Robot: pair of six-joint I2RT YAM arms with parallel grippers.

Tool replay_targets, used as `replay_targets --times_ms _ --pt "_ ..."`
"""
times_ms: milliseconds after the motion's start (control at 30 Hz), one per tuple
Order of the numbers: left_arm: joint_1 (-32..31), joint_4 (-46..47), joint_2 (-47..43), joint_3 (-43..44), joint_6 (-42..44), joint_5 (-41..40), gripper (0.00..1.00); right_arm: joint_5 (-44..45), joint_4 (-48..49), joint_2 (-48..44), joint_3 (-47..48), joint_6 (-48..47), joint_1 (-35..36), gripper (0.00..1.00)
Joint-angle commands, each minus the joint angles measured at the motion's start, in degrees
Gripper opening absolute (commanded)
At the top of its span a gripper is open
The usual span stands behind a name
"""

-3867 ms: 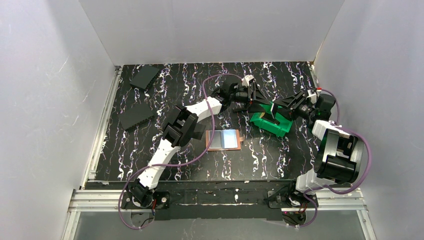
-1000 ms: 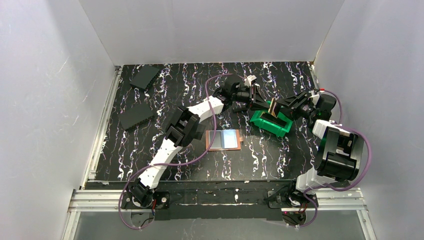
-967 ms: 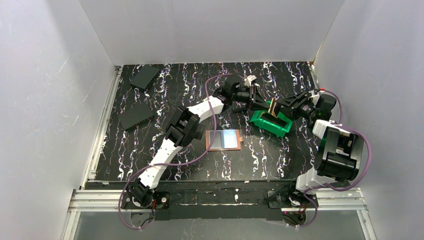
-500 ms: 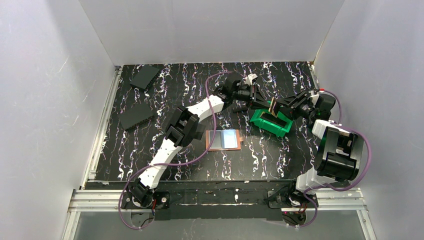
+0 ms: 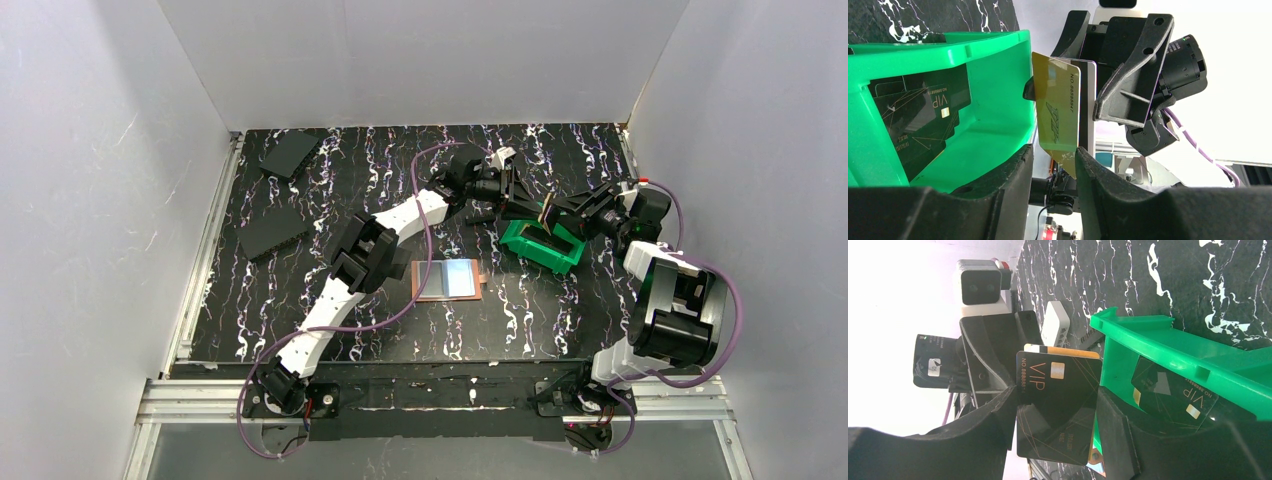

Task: Put the credit cards into the card holder
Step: Pick up the credit card from the storage box.

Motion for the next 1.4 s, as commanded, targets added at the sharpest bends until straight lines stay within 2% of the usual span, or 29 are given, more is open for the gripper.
replay_targets --times_ms 0,100,200,500,767,1033,1367 --pt "-1.1 -1.6 0.8 0.9 1.5 -1.2 0.35 -4.6 2.3 -3.1 -0.1 2.0 1.5 0.01" --pt "-1.3 -1.5 1.1 1.2 1.1 -1.2 0.34 -4.7 2.4 -3.0 0.0 2.1 1.5 0.01" --pt "-1.5 0.4 1.3 1.2 0.2 -0.6 0.38 -4.7 2.3 -2.9 0.0 1.8 1.5 0.01" --pt "-1.7 7.9 2.1 1.2 -5.9 0.2 0.41 -5.1 2.5 -2.3 0.1 1.8 1.5 0.01" --pt "-1.7 8.6 2.3 0.4 -6.7 -0.1 0.43 -5.1 2.5 -2.6 -0.2 1.8 1.5 0.01" --pt "-1.7 9.2 1.8 -0.2 -6.7 -0.1 0.50 -4.9 2.2 -2.5 -0.1 1.6 1.4 0.01" --pt "-1.7 12.8 2.4 1.0 -10.3 0.0 0.51 -4.3 2.5 -2.2 -0.7 1.8 1.4 0.01"
